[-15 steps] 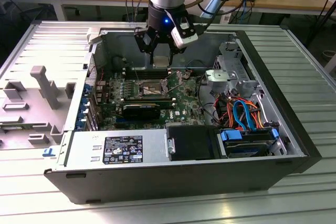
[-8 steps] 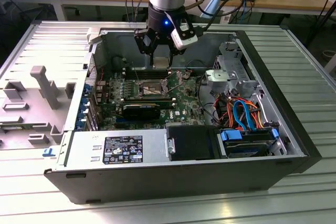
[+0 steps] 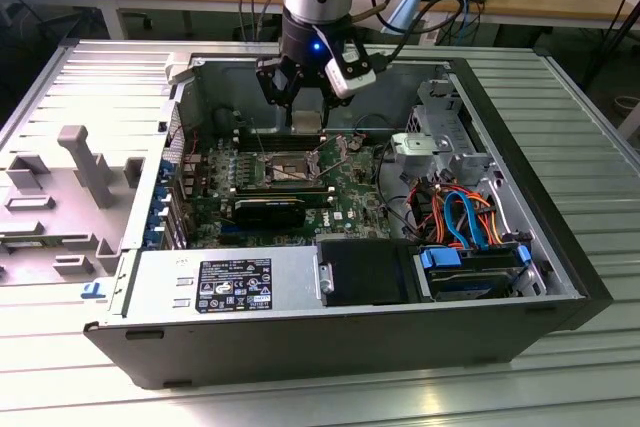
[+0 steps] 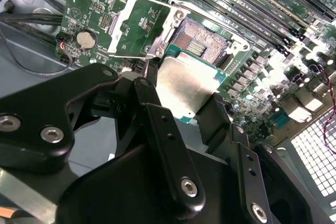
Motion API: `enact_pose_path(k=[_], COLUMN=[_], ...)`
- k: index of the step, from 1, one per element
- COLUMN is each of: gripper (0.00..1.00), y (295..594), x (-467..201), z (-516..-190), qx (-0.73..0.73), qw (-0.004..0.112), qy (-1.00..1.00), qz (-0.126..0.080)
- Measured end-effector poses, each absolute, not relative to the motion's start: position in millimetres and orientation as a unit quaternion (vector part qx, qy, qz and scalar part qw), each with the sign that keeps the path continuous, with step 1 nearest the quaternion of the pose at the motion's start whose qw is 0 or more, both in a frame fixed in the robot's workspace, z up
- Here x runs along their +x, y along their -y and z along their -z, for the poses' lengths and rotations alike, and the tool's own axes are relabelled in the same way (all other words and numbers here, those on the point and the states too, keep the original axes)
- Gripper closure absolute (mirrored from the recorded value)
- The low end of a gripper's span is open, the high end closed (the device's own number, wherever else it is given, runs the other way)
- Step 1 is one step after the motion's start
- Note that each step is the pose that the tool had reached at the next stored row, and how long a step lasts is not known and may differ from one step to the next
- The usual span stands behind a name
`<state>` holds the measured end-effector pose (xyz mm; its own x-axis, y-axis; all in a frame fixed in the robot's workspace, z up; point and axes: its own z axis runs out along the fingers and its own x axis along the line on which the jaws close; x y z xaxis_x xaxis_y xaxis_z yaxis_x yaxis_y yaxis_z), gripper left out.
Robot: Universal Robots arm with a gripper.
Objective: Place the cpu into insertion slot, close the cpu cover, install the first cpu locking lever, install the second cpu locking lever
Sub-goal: 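Place the cpu into insertion slot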
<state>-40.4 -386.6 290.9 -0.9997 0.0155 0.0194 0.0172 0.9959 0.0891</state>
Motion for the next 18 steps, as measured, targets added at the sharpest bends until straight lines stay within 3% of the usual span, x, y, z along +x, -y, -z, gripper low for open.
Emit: enact_pose_path(k=[18], gripper=[0.45], y=[387.0], x=[-40.4], z=[-284.7], qx=[-0.008], qw=[0.009], qy=[0.999], qz=[0.045])
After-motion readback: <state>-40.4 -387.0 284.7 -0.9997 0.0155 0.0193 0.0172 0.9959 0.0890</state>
